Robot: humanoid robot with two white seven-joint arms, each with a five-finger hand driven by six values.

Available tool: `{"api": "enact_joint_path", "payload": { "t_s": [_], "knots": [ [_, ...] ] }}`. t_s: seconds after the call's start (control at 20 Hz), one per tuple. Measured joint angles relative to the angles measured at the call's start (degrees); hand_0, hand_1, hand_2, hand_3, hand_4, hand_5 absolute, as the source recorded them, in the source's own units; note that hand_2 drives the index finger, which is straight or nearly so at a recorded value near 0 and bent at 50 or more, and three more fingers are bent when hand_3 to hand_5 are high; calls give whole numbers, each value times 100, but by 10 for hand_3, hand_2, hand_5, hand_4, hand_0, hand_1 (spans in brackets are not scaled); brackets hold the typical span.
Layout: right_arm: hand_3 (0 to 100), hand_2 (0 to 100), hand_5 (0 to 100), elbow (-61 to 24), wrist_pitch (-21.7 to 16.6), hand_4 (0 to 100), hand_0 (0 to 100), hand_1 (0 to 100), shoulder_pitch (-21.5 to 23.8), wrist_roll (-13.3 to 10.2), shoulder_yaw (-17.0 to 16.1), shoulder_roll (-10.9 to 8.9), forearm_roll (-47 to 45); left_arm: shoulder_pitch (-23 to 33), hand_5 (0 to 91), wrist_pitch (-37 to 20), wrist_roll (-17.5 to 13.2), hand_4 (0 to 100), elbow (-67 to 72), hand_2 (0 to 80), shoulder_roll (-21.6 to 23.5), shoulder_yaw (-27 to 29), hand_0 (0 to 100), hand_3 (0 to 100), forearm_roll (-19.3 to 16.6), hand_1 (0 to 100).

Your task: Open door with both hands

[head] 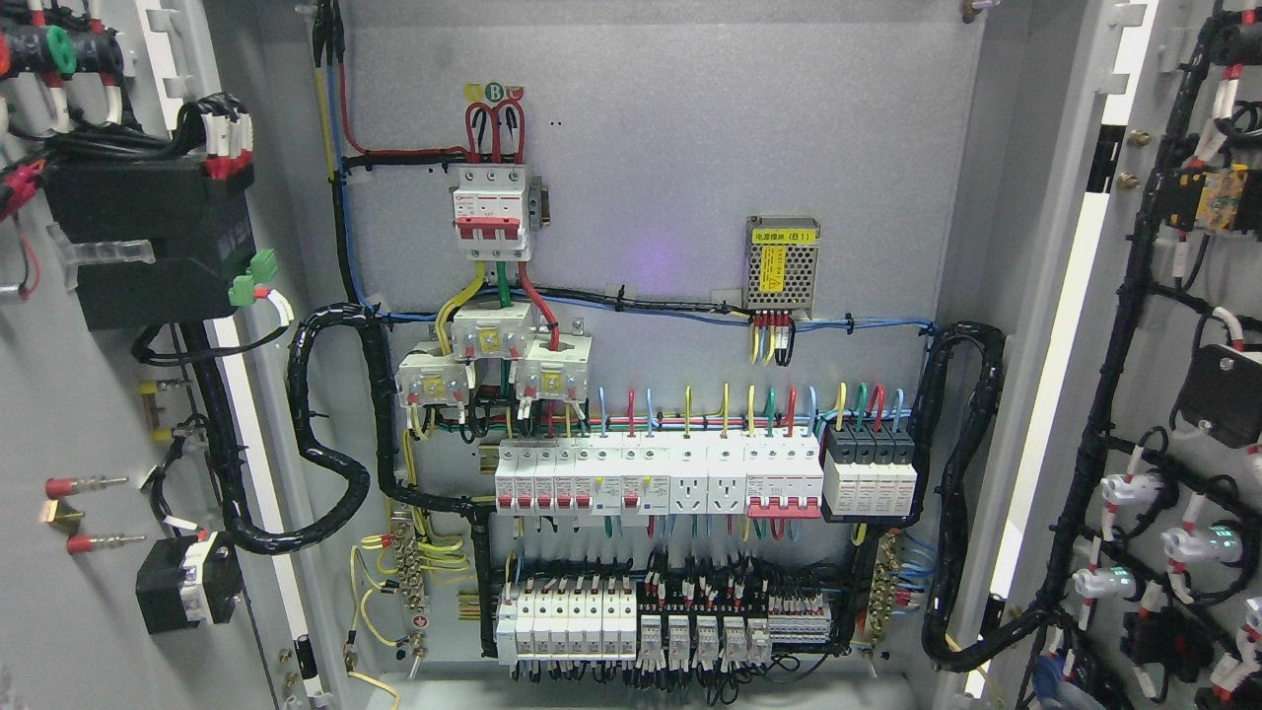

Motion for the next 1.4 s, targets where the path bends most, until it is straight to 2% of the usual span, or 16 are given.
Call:
{"api": "enact_joint_path", "payload": {
  "t_s": [0.65, 1.4],
  "knots": [
    [0, 0, 0, 100, 28, 0, 120, 389, 134, 0, -488, -60, -56, 10, 0, -1, 8, 0, -47, 0, 84, 765, 120, 0, 576, 389],
    [0, 0, 0, 238, 28, 0, 120, 389, 499, -10, -1009, -38, -347, -92, 0, -2, 10, 0, 392, 0, 701, 1614, 120, 0, 1456, 389]
  ]
}}
